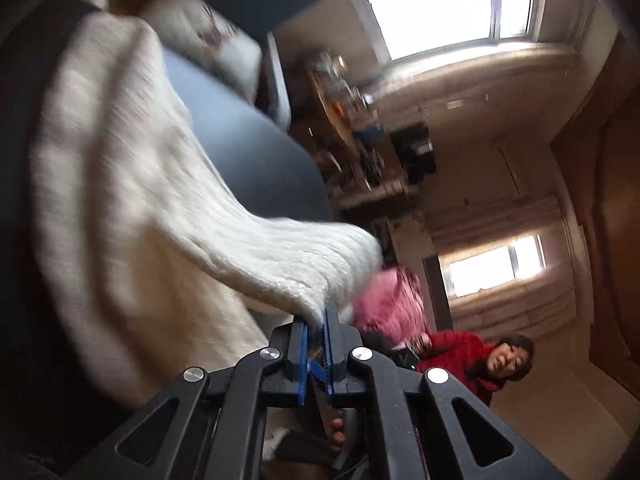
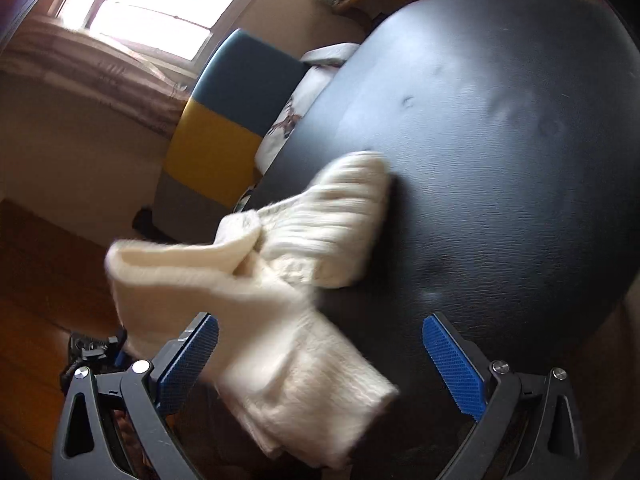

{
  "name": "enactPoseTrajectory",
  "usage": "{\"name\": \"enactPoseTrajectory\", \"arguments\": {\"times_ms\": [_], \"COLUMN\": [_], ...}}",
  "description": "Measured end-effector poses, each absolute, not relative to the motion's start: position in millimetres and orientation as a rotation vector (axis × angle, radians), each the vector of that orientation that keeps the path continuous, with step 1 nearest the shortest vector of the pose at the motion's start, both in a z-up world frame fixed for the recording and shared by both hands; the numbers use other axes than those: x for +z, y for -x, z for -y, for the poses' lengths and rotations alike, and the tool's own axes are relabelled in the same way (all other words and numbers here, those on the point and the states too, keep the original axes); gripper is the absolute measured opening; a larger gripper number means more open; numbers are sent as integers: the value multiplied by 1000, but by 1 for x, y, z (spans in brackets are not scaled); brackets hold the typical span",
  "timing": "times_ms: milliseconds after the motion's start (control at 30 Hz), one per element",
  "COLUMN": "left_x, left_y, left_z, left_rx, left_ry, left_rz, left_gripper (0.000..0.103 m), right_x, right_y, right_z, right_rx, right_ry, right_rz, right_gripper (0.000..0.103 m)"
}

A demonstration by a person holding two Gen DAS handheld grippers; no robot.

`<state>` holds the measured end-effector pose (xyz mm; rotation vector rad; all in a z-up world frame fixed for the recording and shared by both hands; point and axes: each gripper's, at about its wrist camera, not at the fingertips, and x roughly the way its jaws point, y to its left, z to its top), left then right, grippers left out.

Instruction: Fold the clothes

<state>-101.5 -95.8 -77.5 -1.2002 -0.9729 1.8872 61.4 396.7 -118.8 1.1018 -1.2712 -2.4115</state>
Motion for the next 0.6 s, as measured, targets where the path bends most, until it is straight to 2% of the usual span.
{"name": "enactPoseTrajectory", "arguments": {"times_ms": [100,167,300,367,600], "left_x": [-87,-105,-133,-133,-94], "left_y": [97,94,72,55,35], "left_z": [189,238,311,330,294], "left_rx": [2060,2185,2293,2369,2411], "left_ry": [1243,1373,1532,1532,1408], "left_rz": [1041,1056,1106,1102,878], "left_gripper": [5,7,12,14,22], "right_x": [-113,-112,-114,-117,-122], "right_y": [-48,-38,-16,-10,1], "right_z": [-378,-362,-330,-313,-272], "right_rx": [-2390,-2371,-2332,-2321,-2334], "right_ry": [-1125,-1149,-1215,-1251,-1378], "right_rz": [1199,1152,1076,1030,833], "right_gripper": [103,103,103,103,103]}}
